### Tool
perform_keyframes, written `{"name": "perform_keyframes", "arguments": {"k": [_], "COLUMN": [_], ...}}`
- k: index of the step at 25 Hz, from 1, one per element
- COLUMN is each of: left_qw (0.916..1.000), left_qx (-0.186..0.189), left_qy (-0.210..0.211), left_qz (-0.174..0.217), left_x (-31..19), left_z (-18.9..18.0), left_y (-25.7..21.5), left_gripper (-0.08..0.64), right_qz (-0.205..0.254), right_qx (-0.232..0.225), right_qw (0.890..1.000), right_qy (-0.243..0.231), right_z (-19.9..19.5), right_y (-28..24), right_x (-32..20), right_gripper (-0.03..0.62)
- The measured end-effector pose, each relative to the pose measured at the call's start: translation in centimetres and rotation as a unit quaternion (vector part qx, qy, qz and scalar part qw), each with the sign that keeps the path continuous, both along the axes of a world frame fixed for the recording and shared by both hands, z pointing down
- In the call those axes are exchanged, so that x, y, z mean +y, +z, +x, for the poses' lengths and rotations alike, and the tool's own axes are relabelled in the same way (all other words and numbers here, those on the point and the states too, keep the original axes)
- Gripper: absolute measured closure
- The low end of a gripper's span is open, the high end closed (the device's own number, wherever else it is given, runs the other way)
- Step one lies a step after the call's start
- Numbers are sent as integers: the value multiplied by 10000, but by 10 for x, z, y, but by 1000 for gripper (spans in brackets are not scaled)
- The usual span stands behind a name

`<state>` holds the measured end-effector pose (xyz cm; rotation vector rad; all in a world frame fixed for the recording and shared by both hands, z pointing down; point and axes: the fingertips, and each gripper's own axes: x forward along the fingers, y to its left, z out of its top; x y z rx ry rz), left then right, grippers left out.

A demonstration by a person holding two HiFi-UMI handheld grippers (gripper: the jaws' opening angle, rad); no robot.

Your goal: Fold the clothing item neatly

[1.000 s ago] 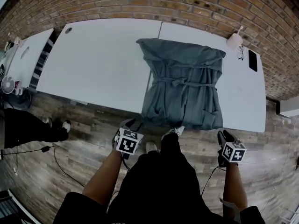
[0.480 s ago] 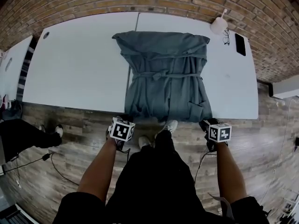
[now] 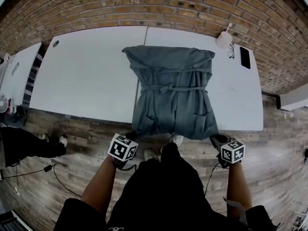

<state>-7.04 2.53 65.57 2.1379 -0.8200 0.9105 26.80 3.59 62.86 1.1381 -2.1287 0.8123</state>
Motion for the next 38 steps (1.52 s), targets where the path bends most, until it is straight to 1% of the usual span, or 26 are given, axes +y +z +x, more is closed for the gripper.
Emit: {"name": "perform_keyframes", "arguments": {"k": [2, 5, 8, 11, 14, 16, 18, 21, 25, 30, 32, 35, 37, 38], "left_qw": [9995, 9977, 9936, 9875, 9826, 9792, 9770, 9747, 9682, 9660, 9652, 9668, 9649, 9634], "left_qx": [239, 512, 932, 1290, 1410, 1416, 1335, 1169, 1112, 772, 646, 470, 535, 594], "left_qy": [60, 31, -144, -421, -708, -909, -1069, -1324, -1843, -2077, -2202, -2319, -2418, -2455], "left_qz": [172, 435, 615, 799, 982, 1133, 1272, 1369, 1278, 1334, 1256, 962, 872, 903], "left_x": [-1, -8, -14, -29, -45, -62, -82, -111, -148, -198, -219, -236, -239, -238], "left_z": [3, 3, 3, -4, -17, -29, -41, -57, -70, -70, -71, -73, -74, -77], "left_y": [-23, -54, -84, -110, -130, -142, -151, -156, -153, -148, -137, -105, -90, -89], "left_gripper": [554, 554, 554, 554, 554, 554, 554, 554, 554, 554, 554, 554, 552, 509], "right_qz": [263, 688, 1030, 1357, 1530, 1603, 1652, 1585, 1274, 931, 718, 318, 237, 269], "right_qx": [-150, -302, -339, -518, -613, -522, -395, -199, 16, 211, 370, 456, 436, 412], "right_qw": [9995, 9970, 9936, 9890, 9863, 9855, 9849, 9857, 9886, 9890, 9895, 9922, 9943, 9947], "right_qy": [-120, -208, -326, -260, -15, 167, 346, 531, 801, 1130, 1195, 1114, 939, 898], "right_z": [-3, -9, -19, -24, -14, -1, 13, 32, 63, 88, 95, 96, 91, 91], "right_y": [-28, -67, -98, -126, -146, -155, -159, -157, -137, -115, -98, -64, -53, -53], "right_x": [-1, -9, -17, -34, -51, -70, -92, -123, -170, -228, -250, -263, -262, -261], "right_gripper": [566, 566, 566, 567, 566, 567, 568, 567, 567, 566, 566, 566, 561, 530]}}
